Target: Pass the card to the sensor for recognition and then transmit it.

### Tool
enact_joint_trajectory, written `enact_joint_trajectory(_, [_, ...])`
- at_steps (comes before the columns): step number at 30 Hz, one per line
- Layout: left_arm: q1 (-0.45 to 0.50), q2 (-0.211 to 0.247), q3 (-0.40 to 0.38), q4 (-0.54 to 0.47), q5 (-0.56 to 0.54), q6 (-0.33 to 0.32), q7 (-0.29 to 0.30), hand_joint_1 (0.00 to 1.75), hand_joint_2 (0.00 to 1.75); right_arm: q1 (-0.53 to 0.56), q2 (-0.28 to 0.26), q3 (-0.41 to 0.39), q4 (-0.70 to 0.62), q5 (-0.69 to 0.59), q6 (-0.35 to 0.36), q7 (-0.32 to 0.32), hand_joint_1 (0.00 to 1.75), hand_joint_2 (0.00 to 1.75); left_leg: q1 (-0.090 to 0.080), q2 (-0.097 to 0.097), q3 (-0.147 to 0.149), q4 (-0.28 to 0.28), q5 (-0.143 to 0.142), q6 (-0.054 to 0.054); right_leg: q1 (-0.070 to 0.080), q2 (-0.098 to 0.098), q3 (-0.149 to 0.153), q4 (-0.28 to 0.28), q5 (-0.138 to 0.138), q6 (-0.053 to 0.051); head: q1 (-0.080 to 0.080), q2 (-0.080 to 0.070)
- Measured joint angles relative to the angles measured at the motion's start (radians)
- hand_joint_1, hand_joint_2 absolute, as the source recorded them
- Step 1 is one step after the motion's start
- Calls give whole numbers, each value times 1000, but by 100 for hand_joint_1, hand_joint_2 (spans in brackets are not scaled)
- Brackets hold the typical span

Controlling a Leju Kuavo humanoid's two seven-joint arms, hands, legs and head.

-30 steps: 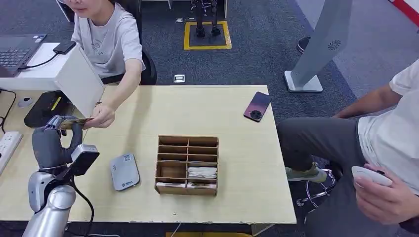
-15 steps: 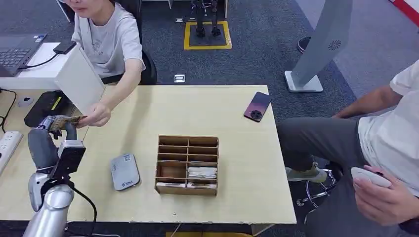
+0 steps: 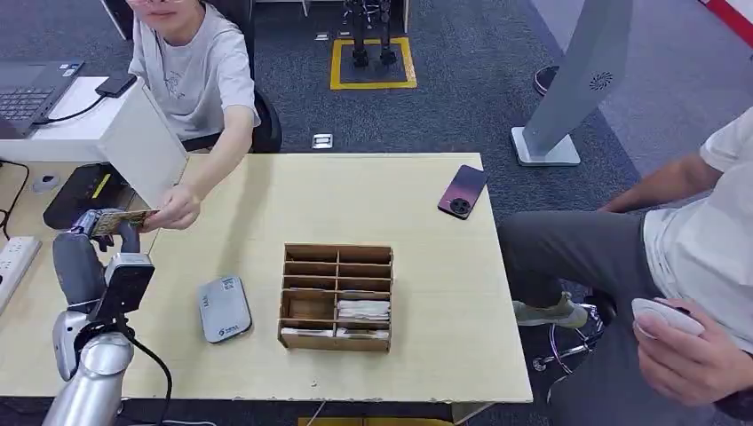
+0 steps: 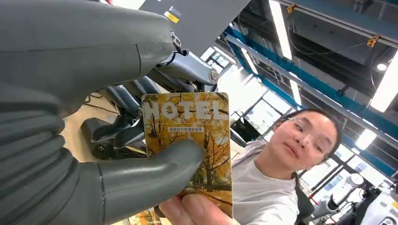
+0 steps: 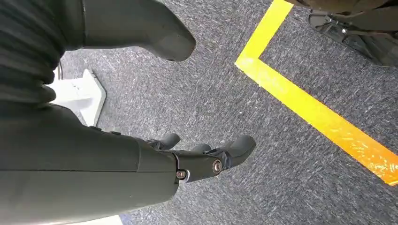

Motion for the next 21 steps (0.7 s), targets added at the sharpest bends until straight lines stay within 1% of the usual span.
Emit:
enact_joint_trajectory(7, [0, -1, 0, 2, -4, 0, -13, 175, 175, 0, 0, 0, 0, -2, 0, 0, 0, 175, 0, 0, 0, 0, 0, 0, 0, 0, 0, 0, 0, 0, 0, 0])
enact_joint_trajectory(21, [0, -1, 0, 3, -10, 0, -14, 175, 175, 0, 0, 0, 0, -2, 0, 0, 0, 175, 0, 0, 0, 0, 0, 0, 0, 0, 0, 0, 0, 0, 0, 0])
